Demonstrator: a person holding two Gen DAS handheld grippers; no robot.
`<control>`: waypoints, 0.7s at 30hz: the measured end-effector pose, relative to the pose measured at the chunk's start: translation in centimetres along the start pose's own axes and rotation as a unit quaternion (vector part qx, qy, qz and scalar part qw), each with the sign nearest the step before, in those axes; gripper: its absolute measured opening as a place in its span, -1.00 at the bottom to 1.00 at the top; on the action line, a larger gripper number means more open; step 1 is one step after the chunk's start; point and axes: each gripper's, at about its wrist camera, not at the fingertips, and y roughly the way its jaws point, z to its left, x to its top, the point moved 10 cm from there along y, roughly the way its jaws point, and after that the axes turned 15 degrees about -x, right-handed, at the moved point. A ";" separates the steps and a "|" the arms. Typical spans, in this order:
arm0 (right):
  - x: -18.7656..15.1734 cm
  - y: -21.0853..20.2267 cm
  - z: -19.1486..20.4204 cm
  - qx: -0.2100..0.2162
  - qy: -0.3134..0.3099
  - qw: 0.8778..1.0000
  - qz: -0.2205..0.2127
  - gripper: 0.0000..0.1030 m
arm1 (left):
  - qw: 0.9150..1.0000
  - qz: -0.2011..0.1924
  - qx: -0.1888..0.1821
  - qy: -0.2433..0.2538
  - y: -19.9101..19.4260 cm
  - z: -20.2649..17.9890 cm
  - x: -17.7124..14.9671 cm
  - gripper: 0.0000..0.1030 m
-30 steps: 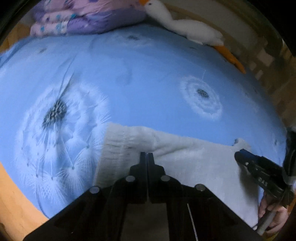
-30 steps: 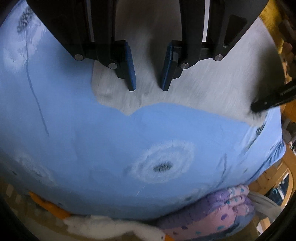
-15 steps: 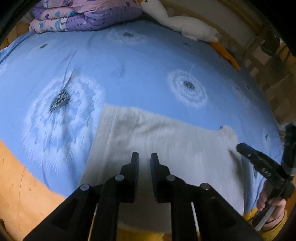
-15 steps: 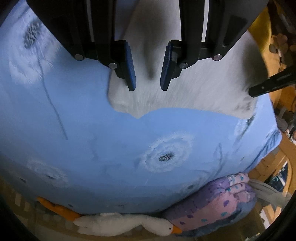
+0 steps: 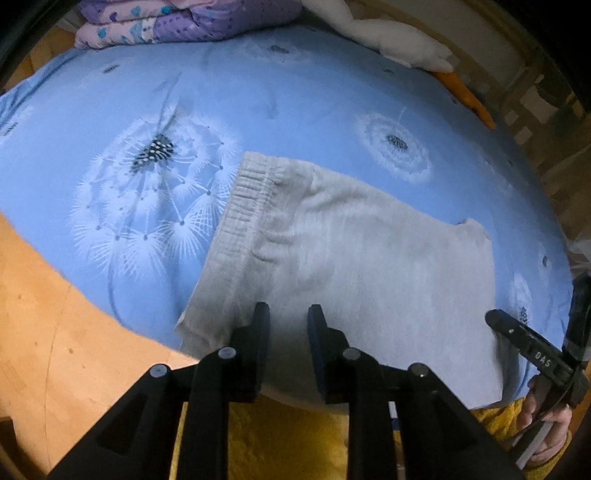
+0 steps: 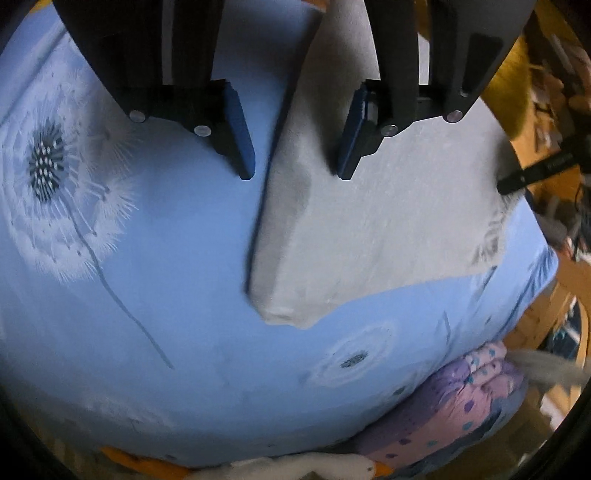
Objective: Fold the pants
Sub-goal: 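Move the right tool to the folded edge of the pants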
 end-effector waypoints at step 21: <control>-3.6 -0.3 0.6 0.060 0.043 0.997 0.034 0.10 | 0.997 0.035 0.015 0.074 2.8 -5.9 -3.8 -0.08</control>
